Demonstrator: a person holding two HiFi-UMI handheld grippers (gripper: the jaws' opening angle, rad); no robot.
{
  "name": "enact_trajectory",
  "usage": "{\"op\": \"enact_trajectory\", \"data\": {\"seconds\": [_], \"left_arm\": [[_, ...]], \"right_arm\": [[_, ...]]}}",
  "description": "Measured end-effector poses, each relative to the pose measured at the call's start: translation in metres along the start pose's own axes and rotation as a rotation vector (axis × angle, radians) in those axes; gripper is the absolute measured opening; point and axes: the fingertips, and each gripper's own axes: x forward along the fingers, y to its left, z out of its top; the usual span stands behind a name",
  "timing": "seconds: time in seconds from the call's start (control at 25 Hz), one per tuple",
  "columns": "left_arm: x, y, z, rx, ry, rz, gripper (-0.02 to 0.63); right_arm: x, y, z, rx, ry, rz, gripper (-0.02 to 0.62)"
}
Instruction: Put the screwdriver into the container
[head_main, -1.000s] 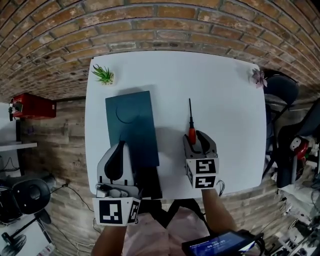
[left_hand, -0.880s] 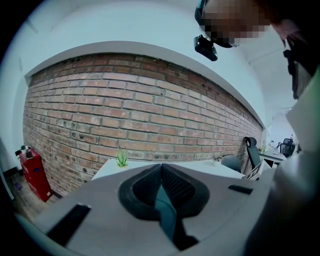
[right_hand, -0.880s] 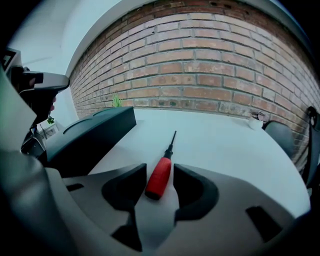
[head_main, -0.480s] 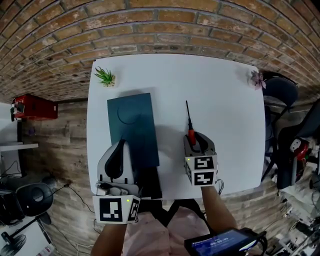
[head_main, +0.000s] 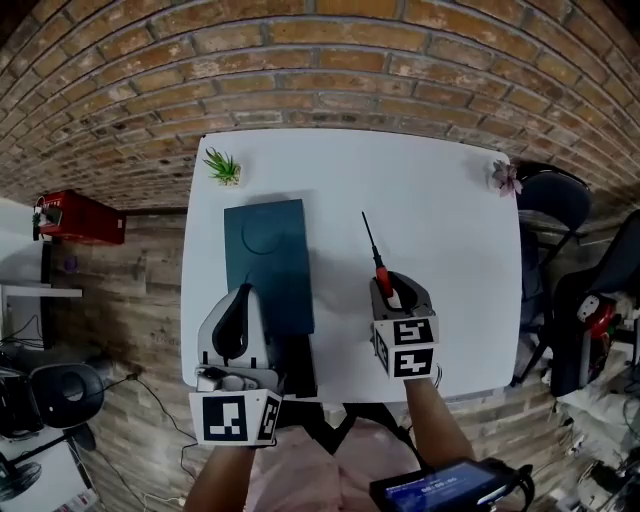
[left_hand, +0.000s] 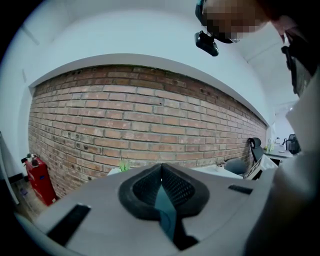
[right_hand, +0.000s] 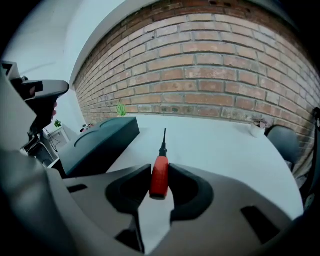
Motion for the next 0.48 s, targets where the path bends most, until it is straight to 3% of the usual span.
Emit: {"op": "enact_trajectory", "data": {"seconds": [0.48], "left_arm": [[-0.045, -0.02, 0.053, 0.031, -0.13, 0.126, 0.012]], "right_arm": [[-0.076, 0.017, 0.099, -0.126, -0.223, 0.11, 0.11]]}}
